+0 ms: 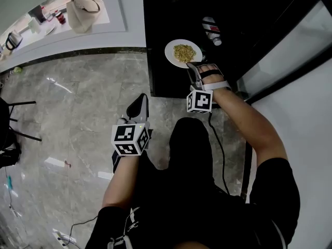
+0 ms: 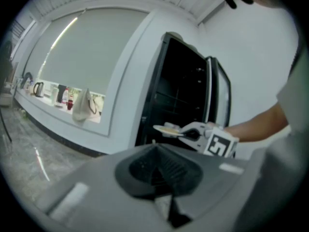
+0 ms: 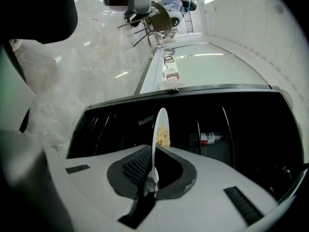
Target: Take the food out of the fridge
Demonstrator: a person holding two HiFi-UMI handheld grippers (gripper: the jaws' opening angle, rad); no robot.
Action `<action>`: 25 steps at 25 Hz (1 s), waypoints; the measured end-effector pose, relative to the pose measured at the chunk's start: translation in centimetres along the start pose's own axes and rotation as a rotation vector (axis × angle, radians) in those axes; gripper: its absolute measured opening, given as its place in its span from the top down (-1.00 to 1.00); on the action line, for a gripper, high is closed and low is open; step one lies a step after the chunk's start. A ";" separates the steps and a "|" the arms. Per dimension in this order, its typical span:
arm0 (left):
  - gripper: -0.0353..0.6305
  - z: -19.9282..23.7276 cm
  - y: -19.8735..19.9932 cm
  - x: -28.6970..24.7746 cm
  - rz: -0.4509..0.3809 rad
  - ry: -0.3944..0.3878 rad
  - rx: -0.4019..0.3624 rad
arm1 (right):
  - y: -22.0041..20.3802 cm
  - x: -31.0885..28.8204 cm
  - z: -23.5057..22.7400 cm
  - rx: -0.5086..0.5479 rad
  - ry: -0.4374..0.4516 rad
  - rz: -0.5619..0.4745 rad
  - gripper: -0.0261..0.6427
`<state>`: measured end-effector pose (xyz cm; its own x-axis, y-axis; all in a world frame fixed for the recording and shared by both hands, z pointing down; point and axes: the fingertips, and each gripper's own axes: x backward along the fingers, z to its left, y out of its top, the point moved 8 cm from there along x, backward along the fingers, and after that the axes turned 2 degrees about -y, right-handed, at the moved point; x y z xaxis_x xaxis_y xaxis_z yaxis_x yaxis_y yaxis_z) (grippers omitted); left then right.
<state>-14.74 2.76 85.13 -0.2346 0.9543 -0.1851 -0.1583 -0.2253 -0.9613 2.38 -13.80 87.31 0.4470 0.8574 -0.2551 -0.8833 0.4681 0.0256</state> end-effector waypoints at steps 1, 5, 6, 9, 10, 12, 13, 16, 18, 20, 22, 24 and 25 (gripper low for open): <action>0.90 -0.1 0.4 -0.3 0.007 -0.003 -0.015 | 0.2 0.8 -0.7 0.009 0.012 -0.008 0.89; 0.90 -0.5 3.5 -1.2 0.015 -0.008 -0.055 | 0.4 3.7 -3.7 0.018 0.028 -0.028 0.89; 0.90 -0.8 4.6 -1.2 0.017 -0.007 -0.048 | 0.5 4.5 -4.5 0.009 0.036 -0.032 0.89; 0.90 -2.1 9.4 -0.4 0.030 -0.019 -0.016 | 0.8 7.2 -7.9 -0.030 0.062 -0.041 0.89; 0.90 -2.6 11.2 0.0 0.036 -0.026 -0.012 | 0.8 8.2 -9.3 -0.041 0.067 -0.043 0.89; 0.90 -3.6 15.1 0.8 0.045 -0.040 0.001 | 1.0 10.3 -12.4 -0.060 0.081 -0.042 0.89; 0.89 -4.0 17.1 1.2 0.048 -0.045 0.009 | 1.2 11.3 -14.0 -0.067 0.091 -0.040 0.89; 0.90 -5.8 23.5 2.5 0.056 -0.054 0.014 | 1.6 14.1 -19.5 -0.072 0.116 -0.044 0.89; 0.90 -7.3 27.9 3.4 0.053 -0.061 0.001 | 1.8 16.1 -23.6 -0.070 0.127 -0.053 0.89; 0.90 -9.0 32.2 4.7 0.054 -0.068 -0.020 | 2.1 18.5 -27.8 -0.070 0.132 -0.059 0.89; 0.90 -10.4 36.2 6.1 0.056 -0.070 -0.035 | 2.4 20.9 -32.0 -0.074 0.137 -0.063 0.89; 0.90 -11.7 39.9 7.3 0.055 -0.065 -0.039 | 2.3 23.0 -35.9 -0.077 0.130 -0.058 0.89; 0.90 -12.2 41.7 7.8 0.055 -0.061 -0.038 | 2.2 23.9 -37.9 -0.083 0.131 -0.054 0.89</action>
<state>-11.44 3.20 41.14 -0.3004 0.9265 -0.2265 -0.1072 -0.2688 -0.9572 5.75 -0.33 44.66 0.4772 0.7935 -0.3776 -0.8693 0.4893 -0.0702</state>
